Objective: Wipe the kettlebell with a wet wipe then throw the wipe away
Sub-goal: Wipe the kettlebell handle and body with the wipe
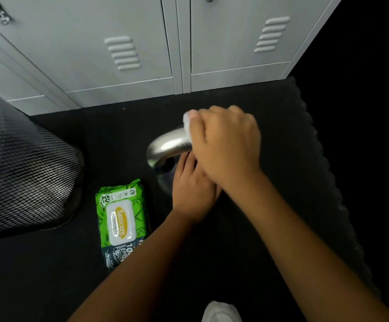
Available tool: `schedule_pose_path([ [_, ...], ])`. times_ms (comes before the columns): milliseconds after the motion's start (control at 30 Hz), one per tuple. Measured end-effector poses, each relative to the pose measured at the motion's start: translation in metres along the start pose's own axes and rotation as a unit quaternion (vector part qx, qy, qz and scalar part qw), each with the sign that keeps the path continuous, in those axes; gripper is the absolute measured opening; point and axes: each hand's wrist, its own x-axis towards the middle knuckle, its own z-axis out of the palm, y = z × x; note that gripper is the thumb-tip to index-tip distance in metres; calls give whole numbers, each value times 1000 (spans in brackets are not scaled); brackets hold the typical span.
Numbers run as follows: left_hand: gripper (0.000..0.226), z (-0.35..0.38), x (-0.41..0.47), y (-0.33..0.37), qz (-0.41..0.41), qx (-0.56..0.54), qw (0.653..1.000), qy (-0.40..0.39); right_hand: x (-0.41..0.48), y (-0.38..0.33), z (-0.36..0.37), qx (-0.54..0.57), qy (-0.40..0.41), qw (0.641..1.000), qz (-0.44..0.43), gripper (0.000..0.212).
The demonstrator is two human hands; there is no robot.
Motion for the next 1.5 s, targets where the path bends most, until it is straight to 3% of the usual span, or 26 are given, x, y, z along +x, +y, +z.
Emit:
schedule_pose_path([
  [67,65,-3,2,1,-28,-43,999,14,-20,5,6,-19,22,997,-68,33],
  [133,59,-3,1,3,-15,16,1000,-10,-35,20,11,22,19,996,-87,34],
  [233,48,5,-1,-1,10,38,999,-28,-28,31,11,157,36,987,-23,33],
  [300,44,5,-1,-2,11,42,999,-24,-12,22,4,160,36,986,20,29],
  [433,39,0,2,3,1,43,998,-35,18,-4,-9,-33,-124,992,1,44],
  [533,22,-10,6,8,-28,13,999,-14,31,-25,-8,-92,-197,975,-53,52],
  [667,18,-10,6,5,-62,-30,991,-119,50,-24,-12,-75,-339,935,-67,62],
  [767,23,-7,5,3,-80,-69,989,-105,64,4,-28,27,-456,890,-9,54],
  [833,27,-3,3,3,-43,-32,996,-74,68,17,-37,59,-485,872,43,50],
  [967,27,7,-2,-2,-18,-5,998,-67,66,-16,-22,-44,-447,893,-38,45],
  [1067,44,7,-6,-4,-83,-50,983,-158,36,-51,1,-148,-279,936,-156,54],
  [1133,40,7,-5,-6,-78,-34,981,-175,19,-46,-1,-120,-184,957,-189,51],
  [1200,29,-2,0,0,-48,-12,988,-147,20,-21,-10,-81,-176,966,-173,54],
  [1333,26,0,-1,2,-33,16,995,-94,35,21,-31,59,-285,956,28,53],
  [1433,29,-5,1,3,-36,-2,991,-132,45,2,-23,-26,-271,962,10,41],
  [1500,46,1,-6,-4,-43,-23,981,-185,33,-28,-10,-109,-207,971,-54,36],
])
